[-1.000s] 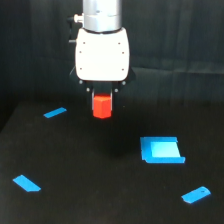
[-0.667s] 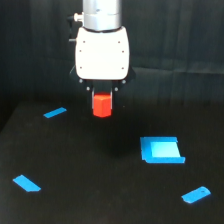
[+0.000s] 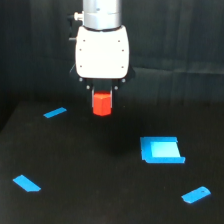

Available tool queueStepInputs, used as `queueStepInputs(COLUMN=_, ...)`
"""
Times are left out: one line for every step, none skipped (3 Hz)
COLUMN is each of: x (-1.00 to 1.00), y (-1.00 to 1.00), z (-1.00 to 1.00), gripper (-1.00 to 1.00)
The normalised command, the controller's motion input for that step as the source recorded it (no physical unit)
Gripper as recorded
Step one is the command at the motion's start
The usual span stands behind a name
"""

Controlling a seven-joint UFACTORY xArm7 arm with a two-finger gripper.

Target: Pick up the red object from the table

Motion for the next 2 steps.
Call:
queueStepInputs(x=0.06, y=0.10, z=0.05, gripper=-0.91)
queueStepInputs(x=0.11, y=0.04, z=-0.01, gripper=-0.99)
